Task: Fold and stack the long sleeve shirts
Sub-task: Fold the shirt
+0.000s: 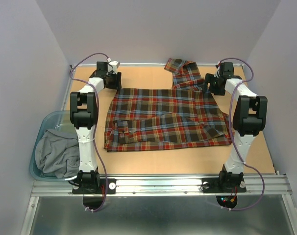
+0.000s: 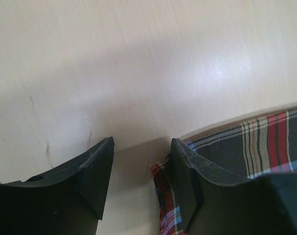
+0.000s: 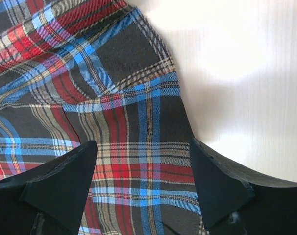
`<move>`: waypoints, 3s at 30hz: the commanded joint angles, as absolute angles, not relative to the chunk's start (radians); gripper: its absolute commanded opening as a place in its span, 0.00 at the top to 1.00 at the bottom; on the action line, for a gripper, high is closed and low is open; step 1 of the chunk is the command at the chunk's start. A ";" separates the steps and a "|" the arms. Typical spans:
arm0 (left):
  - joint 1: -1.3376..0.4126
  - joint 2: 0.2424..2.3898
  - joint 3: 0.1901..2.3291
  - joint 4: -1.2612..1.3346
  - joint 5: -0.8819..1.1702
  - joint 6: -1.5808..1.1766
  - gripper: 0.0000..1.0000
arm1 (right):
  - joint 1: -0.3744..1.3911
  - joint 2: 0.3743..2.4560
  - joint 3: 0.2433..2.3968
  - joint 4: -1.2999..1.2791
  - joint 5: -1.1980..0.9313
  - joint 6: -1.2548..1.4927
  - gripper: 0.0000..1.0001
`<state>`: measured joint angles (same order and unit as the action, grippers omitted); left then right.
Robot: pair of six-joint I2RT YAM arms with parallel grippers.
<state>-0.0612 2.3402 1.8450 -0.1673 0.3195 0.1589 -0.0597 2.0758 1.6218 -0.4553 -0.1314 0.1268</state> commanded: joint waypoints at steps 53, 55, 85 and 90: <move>-0.009 2.240 1.835 -0.198 0.638 0.112 1.00 | -0.106 2.266 1.873 -0.396 -0.261 0.048 0.39; -0.011 2.244 1.833 -0.199 0.637 0.110 1.00 | -0.106 2.299 1.899 -0.396 -0.273 0.046 0.42; -0.009 2.172 1.864 -0.212 0.508 0.130 1.00 | -0.112 2.217 1.927 -0.397 -0.275 0.028 0.99; -0.009 2.129 1.852 -0.192 0.451 0.130 1.00 | -0.113 2.140 1.895 -0.396 -0.245 0.038 0.99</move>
